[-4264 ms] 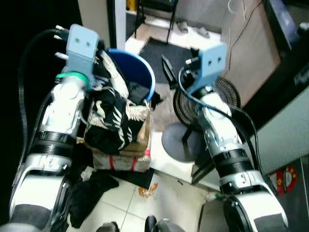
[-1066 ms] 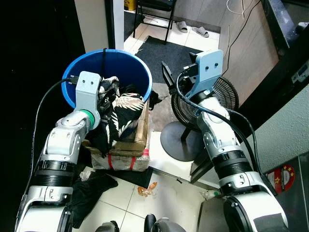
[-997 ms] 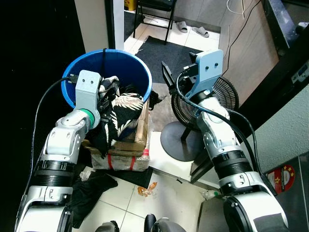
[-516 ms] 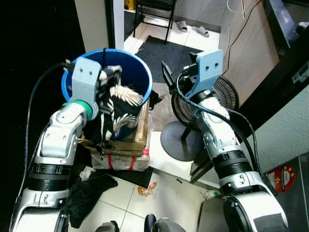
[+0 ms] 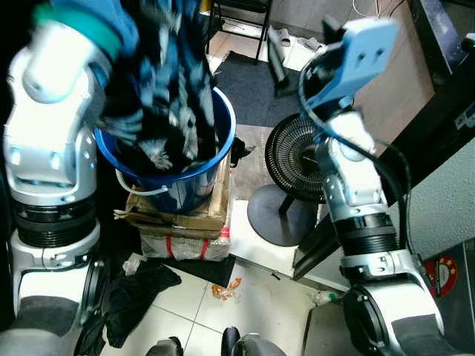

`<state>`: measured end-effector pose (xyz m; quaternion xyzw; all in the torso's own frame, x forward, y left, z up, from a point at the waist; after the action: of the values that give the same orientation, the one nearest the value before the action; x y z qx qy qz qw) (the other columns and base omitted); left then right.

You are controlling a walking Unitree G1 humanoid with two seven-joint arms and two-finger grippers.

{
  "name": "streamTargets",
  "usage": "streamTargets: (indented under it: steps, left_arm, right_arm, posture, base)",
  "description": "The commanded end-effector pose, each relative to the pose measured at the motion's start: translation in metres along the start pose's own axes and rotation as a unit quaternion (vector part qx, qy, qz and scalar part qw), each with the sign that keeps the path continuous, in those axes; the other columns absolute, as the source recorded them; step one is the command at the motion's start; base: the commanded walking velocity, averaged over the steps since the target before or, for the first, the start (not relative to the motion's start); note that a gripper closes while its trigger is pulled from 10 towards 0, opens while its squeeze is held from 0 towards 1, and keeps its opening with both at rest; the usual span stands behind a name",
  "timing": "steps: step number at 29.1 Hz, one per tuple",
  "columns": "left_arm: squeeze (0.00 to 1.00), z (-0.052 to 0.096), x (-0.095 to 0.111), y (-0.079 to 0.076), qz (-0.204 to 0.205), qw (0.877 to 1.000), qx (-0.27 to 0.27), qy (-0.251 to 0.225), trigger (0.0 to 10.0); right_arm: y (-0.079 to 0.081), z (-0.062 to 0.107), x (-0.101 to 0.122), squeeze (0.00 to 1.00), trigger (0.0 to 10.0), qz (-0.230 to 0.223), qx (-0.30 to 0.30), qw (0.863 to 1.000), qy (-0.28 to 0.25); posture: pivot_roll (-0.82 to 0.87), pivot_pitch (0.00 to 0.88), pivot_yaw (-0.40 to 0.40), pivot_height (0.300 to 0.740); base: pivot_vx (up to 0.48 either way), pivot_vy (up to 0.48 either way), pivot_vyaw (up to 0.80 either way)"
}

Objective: Clothes washing

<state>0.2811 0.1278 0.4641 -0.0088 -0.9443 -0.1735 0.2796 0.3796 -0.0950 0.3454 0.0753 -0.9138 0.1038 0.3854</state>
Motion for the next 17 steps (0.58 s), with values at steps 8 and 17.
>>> streamTargets:
  steps: [8, 17]
  left_arm:
    - [0.0, 0.02, -0.03, -0.011, -0.015, 0.996, -0.026, 0.08, 10.0]
    - [0.0, 0.026, -0.048, -0.003, 0.041, 0.992, 0.0, 0.116, 10.0]
  right_arm:
    - [-0.006, 0.008, -0.007, 0.0, 10.0, 0.001, -0.016, 1.0, 0.015]
    - [-0.01, 0.01, -0.012, 0.0, 10.0, 0.002, -0.027, 0.999, 0.027]
  posture:
    - [0.11, 0.064, -0.045, 0.74]
    - [0.12, 0.054, -0.045, 0.74]
  base:
    - [0.0, 0.0, 0.0]
    - [0.0, 0.0, 0.0]
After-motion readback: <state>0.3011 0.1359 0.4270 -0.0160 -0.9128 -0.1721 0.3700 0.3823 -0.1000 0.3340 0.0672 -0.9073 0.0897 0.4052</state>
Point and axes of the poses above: a point about 5 cm out from each wrist's last joint towards the gripper, its own z axis pointing back from the gripper into the wrist, its own x axis along the axis of the wrist's last joint, y = z × x, the point moved 3 cm from there along -z, pointing out of the wrist towards the gripper, and after that the axes turned 4 degrees about z, right-handed, at the moved point
